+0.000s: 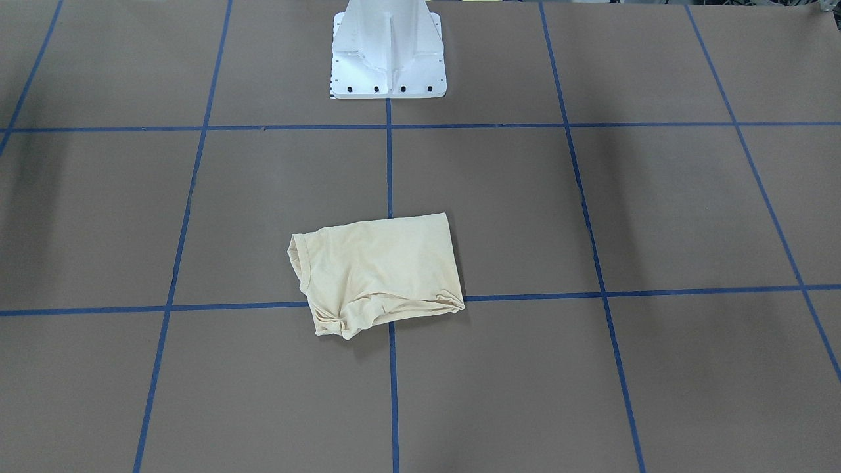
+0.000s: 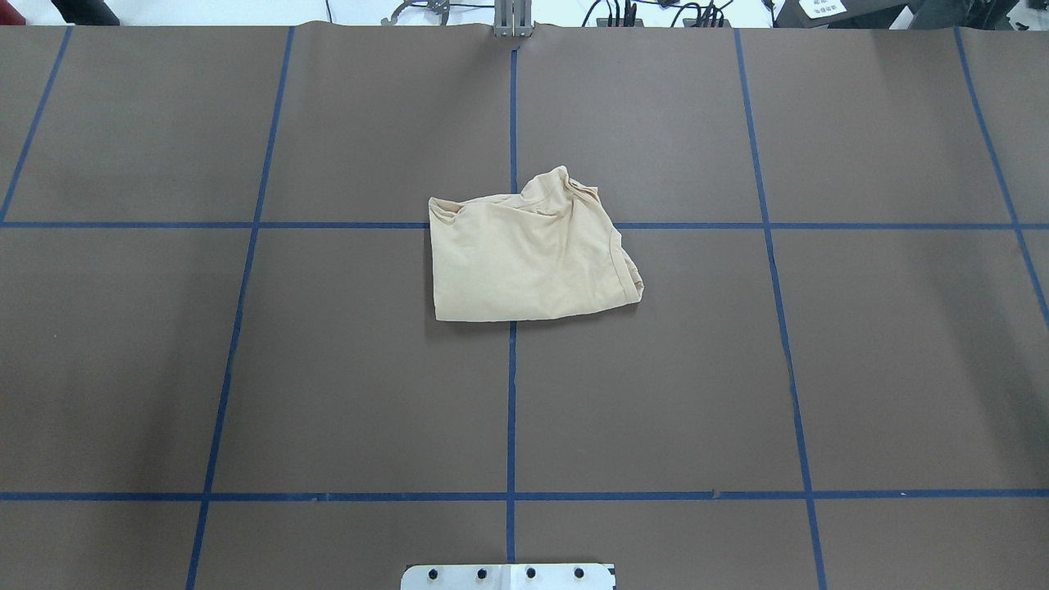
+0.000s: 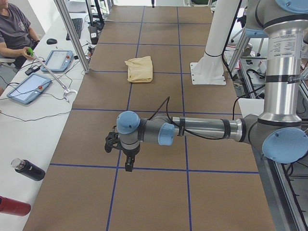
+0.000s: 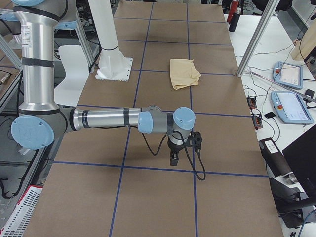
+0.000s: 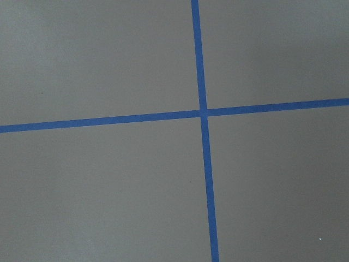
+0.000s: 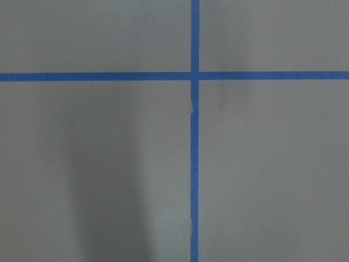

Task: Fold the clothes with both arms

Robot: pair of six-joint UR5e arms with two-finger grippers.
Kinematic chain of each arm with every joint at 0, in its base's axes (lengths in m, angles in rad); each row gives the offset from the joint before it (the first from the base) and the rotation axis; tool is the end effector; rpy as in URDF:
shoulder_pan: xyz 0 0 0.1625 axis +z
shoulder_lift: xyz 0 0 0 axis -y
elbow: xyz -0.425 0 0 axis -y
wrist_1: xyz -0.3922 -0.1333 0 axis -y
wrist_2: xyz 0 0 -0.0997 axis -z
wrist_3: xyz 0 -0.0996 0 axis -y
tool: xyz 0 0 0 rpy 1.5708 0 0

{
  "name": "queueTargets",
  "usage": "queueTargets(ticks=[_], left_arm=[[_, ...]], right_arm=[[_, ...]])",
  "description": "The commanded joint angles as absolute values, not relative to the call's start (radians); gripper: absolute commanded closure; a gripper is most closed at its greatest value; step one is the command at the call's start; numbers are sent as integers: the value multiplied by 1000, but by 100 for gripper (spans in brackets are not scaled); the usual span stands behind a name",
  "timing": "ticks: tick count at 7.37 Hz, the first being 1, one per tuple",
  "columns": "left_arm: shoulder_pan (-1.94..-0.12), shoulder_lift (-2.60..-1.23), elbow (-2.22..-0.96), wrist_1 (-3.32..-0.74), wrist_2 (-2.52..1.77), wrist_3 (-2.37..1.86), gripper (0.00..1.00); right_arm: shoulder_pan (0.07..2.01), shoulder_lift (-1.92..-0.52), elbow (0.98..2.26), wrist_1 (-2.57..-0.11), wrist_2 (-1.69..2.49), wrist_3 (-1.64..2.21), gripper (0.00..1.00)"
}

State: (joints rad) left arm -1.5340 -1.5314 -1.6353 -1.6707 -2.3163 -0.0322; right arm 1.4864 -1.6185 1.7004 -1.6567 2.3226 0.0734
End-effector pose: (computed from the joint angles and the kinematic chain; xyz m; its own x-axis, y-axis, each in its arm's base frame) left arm -0.0479 -0.4855 0.6375 0.7319 0.0796 -0.6767 -0.0129 0.9946 0.1030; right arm 0.0254 -0.4739 0.6281 0.7323 0.0144 0.6808 0.0307 0.9981 -0.0541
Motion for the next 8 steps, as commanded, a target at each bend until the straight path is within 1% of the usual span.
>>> queueTargets(ticks=[1,8], left_arm=[[-1534,-1532,-1635,-1672,-2316,-32,0],[-1534,-1542,-1640,-1678,-2359,-28,0]], right_arm=[[1486,-1611,1698,-1657,2322,77,0],[1486,-1611,1706,-1657,2322,83,0]])
